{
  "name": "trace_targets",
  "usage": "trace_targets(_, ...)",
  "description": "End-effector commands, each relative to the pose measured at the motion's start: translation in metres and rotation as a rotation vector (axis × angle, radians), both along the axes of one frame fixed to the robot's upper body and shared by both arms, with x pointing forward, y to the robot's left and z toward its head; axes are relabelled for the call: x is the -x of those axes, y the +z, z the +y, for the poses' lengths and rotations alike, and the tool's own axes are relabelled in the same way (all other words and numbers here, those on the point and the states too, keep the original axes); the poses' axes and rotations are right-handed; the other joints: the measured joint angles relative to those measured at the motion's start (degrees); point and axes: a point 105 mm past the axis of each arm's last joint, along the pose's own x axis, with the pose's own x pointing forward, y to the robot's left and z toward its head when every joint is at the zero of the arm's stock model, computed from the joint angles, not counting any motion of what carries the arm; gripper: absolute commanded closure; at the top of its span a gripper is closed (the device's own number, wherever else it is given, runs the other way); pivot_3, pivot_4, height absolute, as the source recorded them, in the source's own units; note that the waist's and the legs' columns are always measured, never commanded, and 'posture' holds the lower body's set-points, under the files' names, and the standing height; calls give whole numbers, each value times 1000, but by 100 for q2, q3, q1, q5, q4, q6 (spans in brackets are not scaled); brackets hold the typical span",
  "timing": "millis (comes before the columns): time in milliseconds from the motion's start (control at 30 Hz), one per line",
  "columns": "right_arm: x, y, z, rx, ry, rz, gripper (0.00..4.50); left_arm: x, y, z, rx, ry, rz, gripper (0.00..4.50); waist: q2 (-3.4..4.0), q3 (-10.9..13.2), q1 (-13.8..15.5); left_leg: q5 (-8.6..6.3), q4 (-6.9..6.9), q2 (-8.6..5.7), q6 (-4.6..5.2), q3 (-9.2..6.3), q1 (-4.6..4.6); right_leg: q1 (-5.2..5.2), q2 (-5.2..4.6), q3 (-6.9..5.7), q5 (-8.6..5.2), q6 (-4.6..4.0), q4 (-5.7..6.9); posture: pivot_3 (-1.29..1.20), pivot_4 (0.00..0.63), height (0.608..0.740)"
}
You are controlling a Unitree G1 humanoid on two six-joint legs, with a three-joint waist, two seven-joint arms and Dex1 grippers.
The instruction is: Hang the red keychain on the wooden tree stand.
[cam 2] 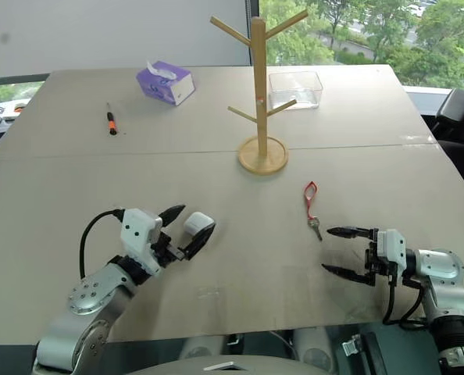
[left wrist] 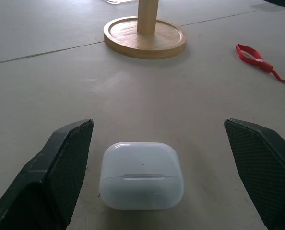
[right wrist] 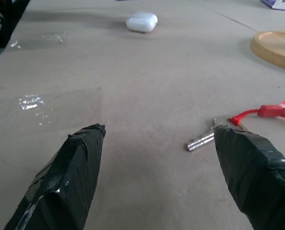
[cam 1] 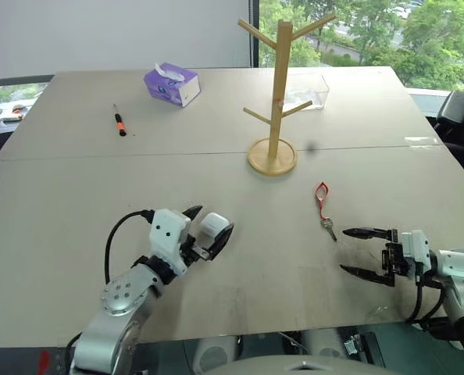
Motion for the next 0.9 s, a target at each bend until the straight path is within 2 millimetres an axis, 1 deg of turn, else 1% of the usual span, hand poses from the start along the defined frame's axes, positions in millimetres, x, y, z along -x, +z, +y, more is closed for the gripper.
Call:
trace_targets(33,4,13,1,-38,38,-49,621,-1,4,0,-11,14,-36,0,0,0,1,0,0,1,0,1,0,0,0,1,0,0,0,0,150,740)
trace_targets(167,4,13,1,-30,38,-47,621,-1,-1,3,-11,40,-21,0,0,0,3,0,0,2,0,8,2,-3,1,6,1,-3,0,0,150,740)
trace_targets(333,3,12,1,-26,36,-49,621,-1,-13,2,-22,50,22,0,0,0,4,-1,-1,2,0,15,4,-4,1,13,2,-5,0,0,150,740)
trace_targets(600,-1,15,3,-33,21,-69,621,-14,-31,6,-84,73,75,0,1,-1,4,-1,-1,2,1,17,4,-5,1,13,3,-6,0,0,150,740)
trace_targets(733,-1,16,4,-37,16,-75,621,-24,-29,5,-107,69,57,0,2,-1,5,-1,0,2,1,18,5,-5,2,13,4,-8,1,0,150,740)
trace_targets(867,-1,15,4,-35,9,-78,621,-25,-30,2,-132,48,57,0,2,-1,3,-1,-1,2,1,21,6,-5,2,16,11,-17,1,0,150,740)
trace_targets(900,-1,15,4,-34,9,-79,587,-24,-30,1,-132,43,57,245,2,-1,3,-1,-1,2,1,21,6,-5,2,17,11,-18,1,0,150,740)
